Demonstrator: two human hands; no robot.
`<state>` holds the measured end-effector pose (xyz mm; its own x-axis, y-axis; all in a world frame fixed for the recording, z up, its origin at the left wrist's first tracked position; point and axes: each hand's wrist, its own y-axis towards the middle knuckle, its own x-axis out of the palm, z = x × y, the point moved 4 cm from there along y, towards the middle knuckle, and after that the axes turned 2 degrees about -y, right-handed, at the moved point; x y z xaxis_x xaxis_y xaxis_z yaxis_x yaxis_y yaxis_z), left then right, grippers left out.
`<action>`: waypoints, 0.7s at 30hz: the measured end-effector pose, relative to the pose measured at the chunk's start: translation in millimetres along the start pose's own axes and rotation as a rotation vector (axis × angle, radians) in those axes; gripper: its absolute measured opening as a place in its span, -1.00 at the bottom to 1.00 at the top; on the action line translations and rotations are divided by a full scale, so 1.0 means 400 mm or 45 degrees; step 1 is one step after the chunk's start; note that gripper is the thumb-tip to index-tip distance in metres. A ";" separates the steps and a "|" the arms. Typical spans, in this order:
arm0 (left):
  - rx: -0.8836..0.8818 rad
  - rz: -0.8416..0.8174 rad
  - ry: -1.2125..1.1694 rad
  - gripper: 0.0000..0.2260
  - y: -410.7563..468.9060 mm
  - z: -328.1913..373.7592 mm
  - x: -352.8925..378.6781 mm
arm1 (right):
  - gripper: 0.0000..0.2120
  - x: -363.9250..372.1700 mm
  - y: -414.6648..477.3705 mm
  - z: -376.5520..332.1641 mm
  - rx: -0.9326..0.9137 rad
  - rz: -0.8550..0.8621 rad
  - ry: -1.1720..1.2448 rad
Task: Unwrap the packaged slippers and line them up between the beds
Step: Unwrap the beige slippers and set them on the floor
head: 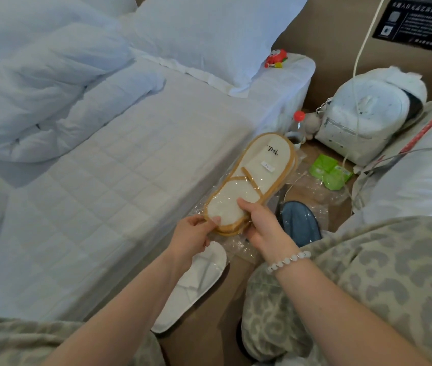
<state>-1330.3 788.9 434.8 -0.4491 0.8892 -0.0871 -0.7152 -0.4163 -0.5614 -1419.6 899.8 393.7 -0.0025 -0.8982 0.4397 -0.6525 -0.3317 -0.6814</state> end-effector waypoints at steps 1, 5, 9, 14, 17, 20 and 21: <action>0.001 -0.003 0.008 -0.88 0.001 0.000 -0.001 | -0.59 0.006 0.000 0.000 -0.006 -0.006 -0.008; 0.009 0.005 -0.046 -0.94 0.008 0.002 -0.018 | -0.57 0.016 0.005 -0.018 -0.018 0.012 -0.005; -0.028 -0.010 -0.040 -0.79 0.002 0.003 -0.032 | -0.53 -0.004 0.030 -0.050 -0.046 0.095 0.106; -0.052 -0.013 -0.043 -0.74 0.010 0.003 -0.058 | -0.53 -0.021 0.034 -0.084 -0.070 0.109 0.176; -0.064 -0.017 -0.076 -0.73 0.017 -0.003 -0.080 | -0.50 -0.035 0.034 -0.105 -0.100 0.120 0.220; -0.073 -0.045 -0.086 -0.72 0.019 -0.003 -0.092 | -0.47 -0.038 0.034 -0.112 -0.100 0.134 0.216; -0.067 -0.058 -0.079 -0.73 0.020 -0.002 -0.095 | -0.46 -0.038 0.036 -0.115 -0.103 0.146 0.213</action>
<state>-1318.4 752.1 432.9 -0.4503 0.8928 -0.0100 -0.7074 -0.3636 -0.6061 -1463.6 921.9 404.2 -0.2017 -0.8659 0.4578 -0.6994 -0.1999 -0.6862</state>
